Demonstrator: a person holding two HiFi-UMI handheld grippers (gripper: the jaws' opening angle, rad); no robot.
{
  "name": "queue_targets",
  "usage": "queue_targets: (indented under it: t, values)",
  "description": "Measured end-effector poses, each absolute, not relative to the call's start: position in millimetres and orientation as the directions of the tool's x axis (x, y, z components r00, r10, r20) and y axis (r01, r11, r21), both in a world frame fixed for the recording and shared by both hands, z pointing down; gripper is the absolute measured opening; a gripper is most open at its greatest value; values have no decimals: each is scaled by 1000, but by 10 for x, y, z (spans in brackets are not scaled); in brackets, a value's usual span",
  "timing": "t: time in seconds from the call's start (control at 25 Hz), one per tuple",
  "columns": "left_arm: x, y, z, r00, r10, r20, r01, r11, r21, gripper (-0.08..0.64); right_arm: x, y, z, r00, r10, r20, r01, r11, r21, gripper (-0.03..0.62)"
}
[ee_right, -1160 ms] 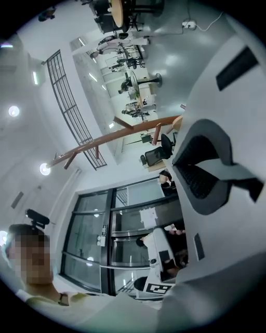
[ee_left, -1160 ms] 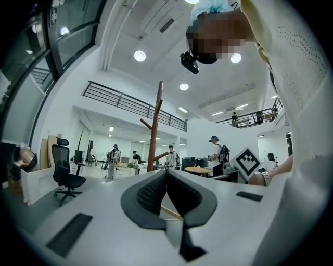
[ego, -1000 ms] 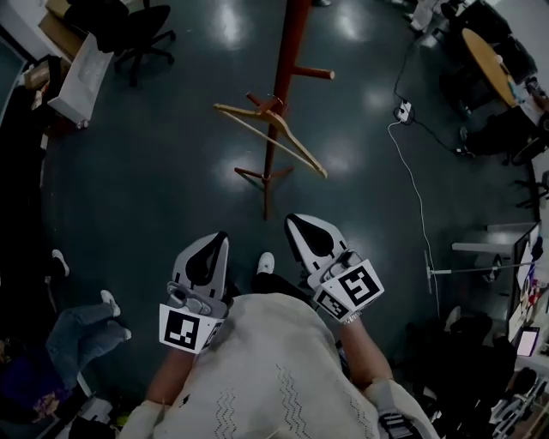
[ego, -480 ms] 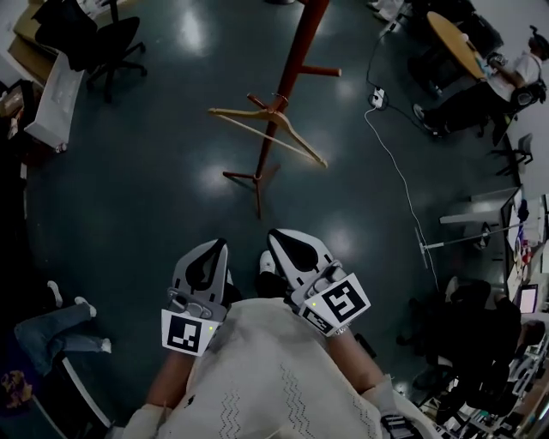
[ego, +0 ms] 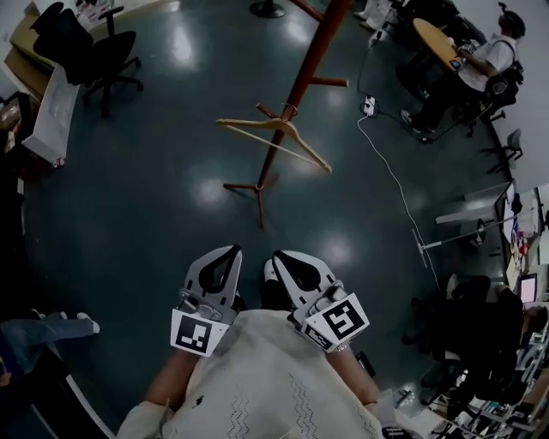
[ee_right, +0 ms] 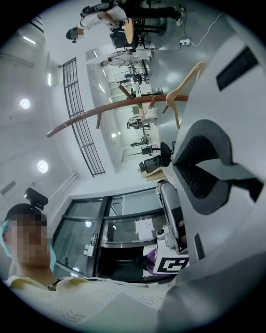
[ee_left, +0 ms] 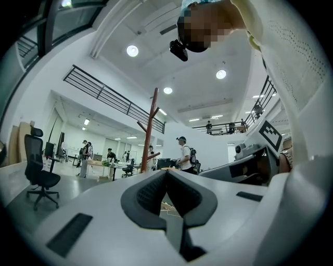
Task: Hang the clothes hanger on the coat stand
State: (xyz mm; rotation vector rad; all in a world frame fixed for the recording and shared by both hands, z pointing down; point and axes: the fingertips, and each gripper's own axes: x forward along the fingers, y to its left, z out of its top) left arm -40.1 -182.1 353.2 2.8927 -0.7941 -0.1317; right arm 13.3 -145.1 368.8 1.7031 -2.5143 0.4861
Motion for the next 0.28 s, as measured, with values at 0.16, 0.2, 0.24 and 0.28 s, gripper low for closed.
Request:
queue_targets:
  t: [0.16,0.2,0.24,0.28]
  values:
    - [-463,-1696,3556,870,-491,-49,-478,-862,169,12,75,-1358,3830,-352,-897,267,-928,296,-226,17]
    - [-486,-1665,3571,872,-487,-48,-473,-864,174,12,60,-1334,3864,-345,-898,274,-930,287,-230,17]
    - [-513,-1637,3589,874,-484,-47,-470,-865,178,12,41,-1309,3896,-340,-897,281,-931,280,-235,17]
    - [-542,-1609,3607,875,-482,-45,-467,-865,182,12,19,-1285,3927,-336,-897,287,-932,272,-240,17]
